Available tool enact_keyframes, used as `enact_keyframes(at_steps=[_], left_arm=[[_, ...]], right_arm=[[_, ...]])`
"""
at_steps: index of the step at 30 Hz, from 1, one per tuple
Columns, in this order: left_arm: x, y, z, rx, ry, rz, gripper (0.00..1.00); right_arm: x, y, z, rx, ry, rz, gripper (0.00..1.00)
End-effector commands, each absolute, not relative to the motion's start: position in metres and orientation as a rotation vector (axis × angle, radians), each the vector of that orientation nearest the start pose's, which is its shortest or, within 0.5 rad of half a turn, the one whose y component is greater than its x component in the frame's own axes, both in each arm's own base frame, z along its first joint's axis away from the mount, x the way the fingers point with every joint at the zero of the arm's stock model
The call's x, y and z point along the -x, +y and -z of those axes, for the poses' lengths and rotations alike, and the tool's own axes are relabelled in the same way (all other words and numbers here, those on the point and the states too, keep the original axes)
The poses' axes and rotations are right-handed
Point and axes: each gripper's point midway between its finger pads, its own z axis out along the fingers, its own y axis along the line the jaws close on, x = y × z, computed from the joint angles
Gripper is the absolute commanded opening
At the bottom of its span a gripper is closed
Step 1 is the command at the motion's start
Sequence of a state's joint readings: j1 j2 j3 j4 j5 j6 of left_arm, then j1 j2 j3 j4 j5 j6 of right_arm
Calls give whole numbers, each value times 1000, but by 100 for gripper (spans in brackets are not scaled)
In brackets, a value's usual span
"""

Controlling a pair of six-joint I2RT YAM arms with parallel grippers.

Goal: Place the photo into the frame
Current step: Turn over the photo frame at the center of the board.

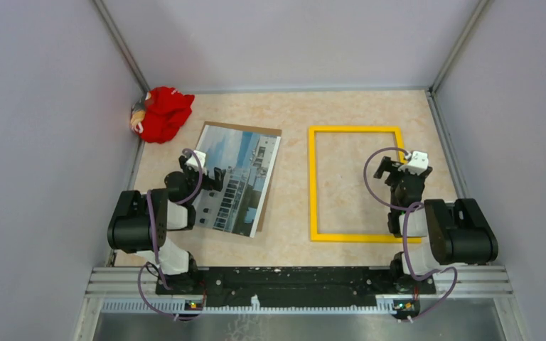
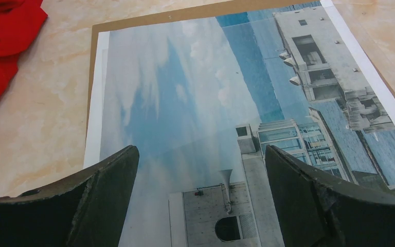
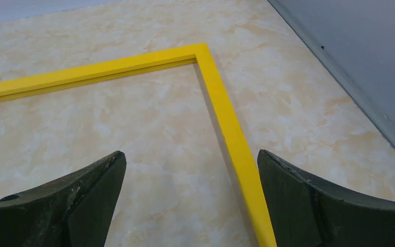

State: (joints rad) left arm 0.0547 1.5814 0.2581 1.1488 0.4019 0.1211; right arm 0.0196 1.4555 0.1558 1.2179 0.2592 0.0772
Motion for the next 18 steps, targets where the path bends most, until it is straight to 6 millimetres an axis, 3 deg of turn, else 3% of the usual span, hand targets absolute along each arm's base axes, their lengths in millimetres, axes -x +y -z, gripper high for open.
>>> enact_keyframes(at_steps=[1, 14, 18], left_arm=[[-375, -45, -90, -356, 1638, 213, 99], [-375, -46, -90, -358, 1635, 214, 99], [-380, -42, -98, -323, 1627, 207, 99]], right_arm=[[-360, -31, -106, -220, 1596, 126, 99], [-361, -31, -106, -223, 1598, 129, 99], [-358, -42, -117, -307, 1604, 195, 99]])
